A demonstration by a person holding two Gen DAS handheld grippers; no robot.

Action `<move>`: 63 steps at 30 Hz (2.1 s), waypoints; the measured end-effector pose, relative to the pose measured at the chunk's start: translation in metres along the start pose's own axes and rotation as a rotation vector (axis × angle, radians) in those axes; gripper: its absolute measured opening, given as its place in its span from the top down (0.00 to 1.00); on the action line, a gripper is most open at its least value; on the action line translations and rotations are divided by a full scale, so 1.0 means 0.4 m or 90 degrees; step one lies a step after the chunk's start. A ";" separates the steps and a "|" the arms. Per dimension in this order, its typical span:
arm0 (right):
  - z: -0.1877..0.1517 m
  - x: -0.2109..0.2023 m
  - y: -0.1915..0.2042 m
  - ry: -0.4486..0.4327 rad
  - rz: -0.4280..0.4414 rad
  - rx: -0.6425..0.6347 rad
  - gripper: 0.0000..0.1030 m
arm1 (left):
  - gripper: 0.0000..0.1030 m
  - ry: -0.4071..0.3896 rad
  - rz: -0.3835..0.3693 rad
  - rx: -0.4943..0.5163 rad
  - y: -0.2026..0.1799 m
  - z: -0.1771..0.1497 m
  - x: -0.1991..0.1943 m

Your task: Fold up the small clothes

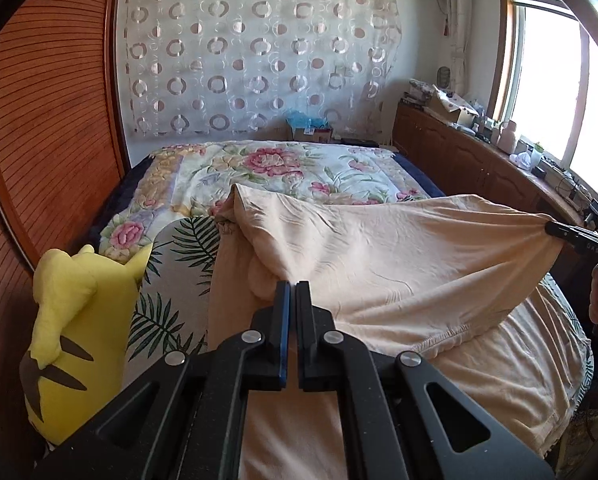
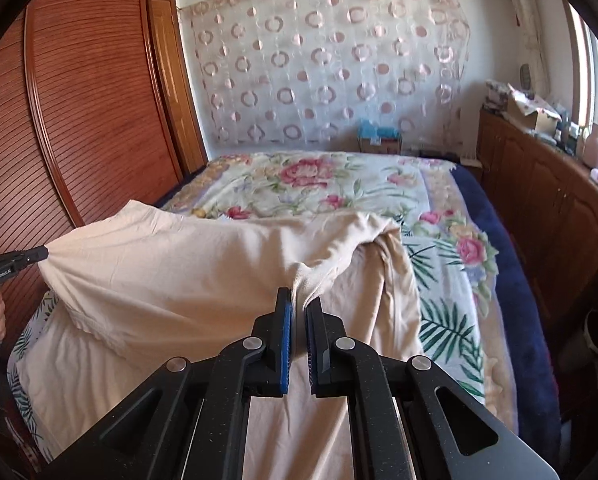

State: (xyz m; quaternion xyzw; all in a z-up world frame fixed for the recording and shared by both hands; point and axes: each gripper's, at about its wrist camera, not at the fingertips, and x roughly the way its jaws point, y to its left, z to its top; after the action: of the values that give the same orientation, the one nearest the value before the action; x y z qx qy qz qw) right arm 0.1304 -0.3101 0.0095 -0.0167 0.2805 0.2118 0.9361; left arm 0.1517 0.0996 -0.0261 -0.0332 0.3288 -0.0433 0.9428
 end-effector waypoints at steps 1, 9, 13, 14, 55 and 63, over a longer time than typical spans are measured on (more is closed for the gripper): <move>-0.004 -0.017 -0.002 -0.006 0.000 -0.001 0.94 | 0.97 -0.006 0.002 0.000 -0.003 -0.001 -0.013; -0.088 -0.129 0.000 -0.036 0.001 0.004 0.94 | 0.97 -0.029 -0.009 0.008 -0.041 -0.065 -0.129; -0.137 -0.199 0.000 -0.035 -0.002 0.007 0.94 | 0.97 -0.025 -0.021 -0.003 -0.038 -0.109 -0.188; -0.143 -0.219 0.001 -0.035 -0.001 0.007 0.94 | 0.97 -0.024 -0.025 -0.004 -0.041 -0.118 -0.201; -0.346 -0.283 0.039 0.014 -0.026 0.009 0.88 | 0.50 0.040 0.030 0.001 -0.048 -0.302 -0.198; -0.354 -0.239 0.102 0.030 0.011 -0.028 0.80 | 0.21 0.063 0.029 0.007 -0.058 -0.319 -0.167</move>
State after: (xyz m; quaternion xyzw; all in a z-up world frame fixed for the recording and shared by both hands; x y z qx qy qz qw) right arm -0.0315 -0.3313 -0.0551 -0.0403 0.2979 0.2254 0.9267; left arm 0.0188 0.0790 -0.0825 -0.0182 0.3753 -0.0255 0.9264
